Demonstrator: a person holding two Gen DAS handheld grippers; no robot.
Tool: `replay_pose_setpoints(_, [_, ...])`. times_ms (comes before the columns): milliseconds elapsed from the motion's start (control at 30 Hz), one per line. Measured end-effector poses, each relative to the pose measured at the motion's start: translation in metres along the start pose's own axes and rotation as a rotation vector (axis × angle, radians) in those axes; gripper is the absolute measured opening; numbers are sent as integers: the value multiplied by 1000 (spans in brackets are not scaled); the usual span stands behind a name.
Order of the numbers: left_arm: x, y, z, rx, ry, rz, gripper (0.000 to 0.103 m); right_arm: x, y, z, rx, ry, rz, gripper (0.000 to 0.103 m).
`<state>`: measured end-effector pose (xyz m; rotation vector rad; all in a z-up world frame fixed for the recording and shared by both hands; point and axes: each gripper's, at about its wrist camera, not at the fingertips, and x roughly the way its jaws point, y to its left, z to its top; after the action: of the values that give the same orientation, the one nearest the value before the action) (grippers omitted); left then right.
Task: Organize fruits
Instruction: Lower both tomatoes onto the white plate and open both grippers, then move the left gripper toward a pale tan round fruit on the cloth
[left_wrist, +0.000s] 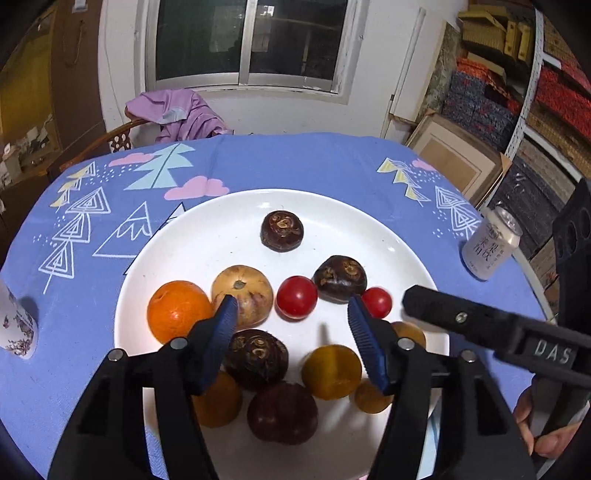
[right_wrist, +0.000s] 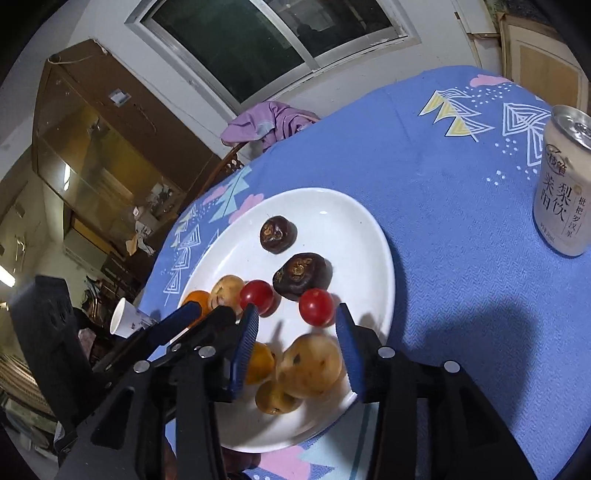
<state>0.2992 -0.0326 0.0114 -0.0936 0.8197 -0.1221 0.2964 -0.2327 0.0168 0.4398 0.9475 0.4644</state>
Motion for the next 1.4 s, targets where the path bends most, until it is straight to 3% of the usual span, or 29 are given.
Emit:
replay_pose_setpoints(100, [-17,15,-2,-32,-20,0,62,-11,4,1,11,-19,25,45])
replay_pose_setpoints(167, [-32,25,-7,-53,-40,9,69,-23,12,2,11,-37,61,45])
replay_pose_setpoints(333, [-77,56,-45,-86,-74,42,72,-63,43,-13,-61,-107,105,70])
replay_pose_setpoints(467, [-101,67,-85,-89,-73,62,72,-83,49,-43,-90,-128,107,77])
replay_pose_setpoints(567, [-111,65,-110,-87,-75,71,82,-87,31,-65,-41,-123,94,80])
replay_pose_setpoints(733, [-111,43,-131,-7,-75,102,82,-90,-16,-91,128,-103,55,82])
replay_pose_setpoints(867, [-105,19,-138,116,-95,188,88,-96,-41,-93,254,-111,107,85])
replay_pose_setpoints(1100, [-96,9,-138,199,-108,246,96,-93,-40,-92,263,-82,131,86])
replay_pose_setpoints(1233, [-103,30,-132,151,-124,273,96,-93,-37,-92,250,-86,134,86])
replay_pose_setpoints(1400, [-105,93,-127,-70,-71,325,95,-93,-41,-90,268,-87,143,86])
